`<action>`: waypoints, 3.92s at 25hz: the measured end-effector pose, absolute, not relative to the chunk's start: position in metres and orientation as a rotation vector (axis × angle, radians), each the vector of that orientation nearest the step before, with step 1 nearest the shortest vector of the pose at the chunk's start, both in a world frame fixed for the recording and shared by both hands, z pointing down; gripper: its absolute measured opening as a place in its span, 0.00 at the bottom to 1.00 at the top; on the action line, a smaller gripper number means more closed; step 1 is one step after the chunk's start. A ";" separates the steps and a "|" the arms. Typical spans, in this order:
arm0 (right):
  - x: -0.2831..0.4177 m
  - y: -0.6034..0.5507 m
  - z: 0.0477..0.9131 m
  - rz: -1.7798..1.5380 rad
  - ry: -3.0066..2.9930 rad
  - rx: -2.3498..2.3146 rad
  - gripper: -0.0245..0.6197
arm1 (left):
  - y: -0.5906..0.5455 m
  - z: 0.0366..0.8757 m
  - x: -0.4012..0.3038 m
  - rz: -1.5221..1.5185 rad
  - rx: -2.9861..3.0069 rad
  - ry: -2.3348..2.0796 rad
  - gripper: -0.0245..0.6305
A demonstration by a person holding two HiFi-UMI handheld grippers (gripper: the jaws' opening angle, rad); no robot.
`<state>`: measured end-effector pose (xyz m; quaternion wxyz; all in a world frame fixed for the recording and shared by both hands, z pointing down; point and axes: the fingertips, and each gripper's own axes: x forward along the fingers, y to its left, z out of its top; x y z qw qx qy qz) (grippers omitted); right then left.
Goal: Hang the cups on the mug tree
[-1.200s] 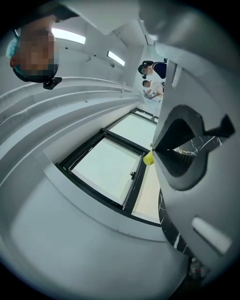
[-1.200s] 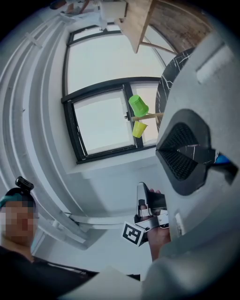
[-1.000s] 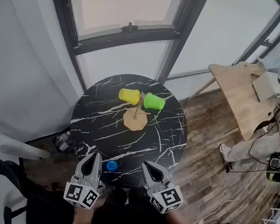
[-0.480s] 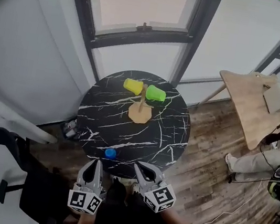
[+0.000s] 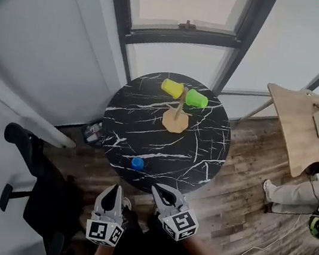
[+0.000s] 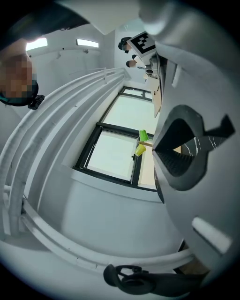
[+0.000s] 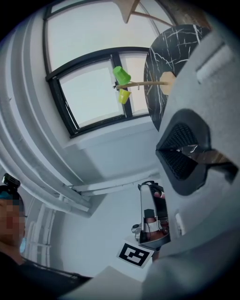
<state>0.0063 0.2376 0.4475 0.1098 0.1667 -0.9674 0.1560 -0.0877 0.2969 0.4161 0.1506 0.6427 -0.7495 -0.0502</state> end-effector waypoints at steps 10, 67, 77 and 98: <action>-0.055 0.257 0.485 0.491 -2.748 0.545 0.04 | 0.306 0.429 -0.141 -0.092 1.884 -2.101 0.04; -0.126 0.184 0.742 0.563 -2.325 0.940 0.47 | 0.253 0.591 -0.208 -0.150 1.942 -1.803 0.04; -0.134 0.181 0.751 0.523 -2.311 0.914 0.44 | 0.251 0.596 -0.214 -0.142 1.935 -1.796 0.04; -0.109 0.184 0.714 0.509 -2.340 0.896 0.42 | 0.248 0.573 -0.197 -0.138 1.941 -1.809 0.04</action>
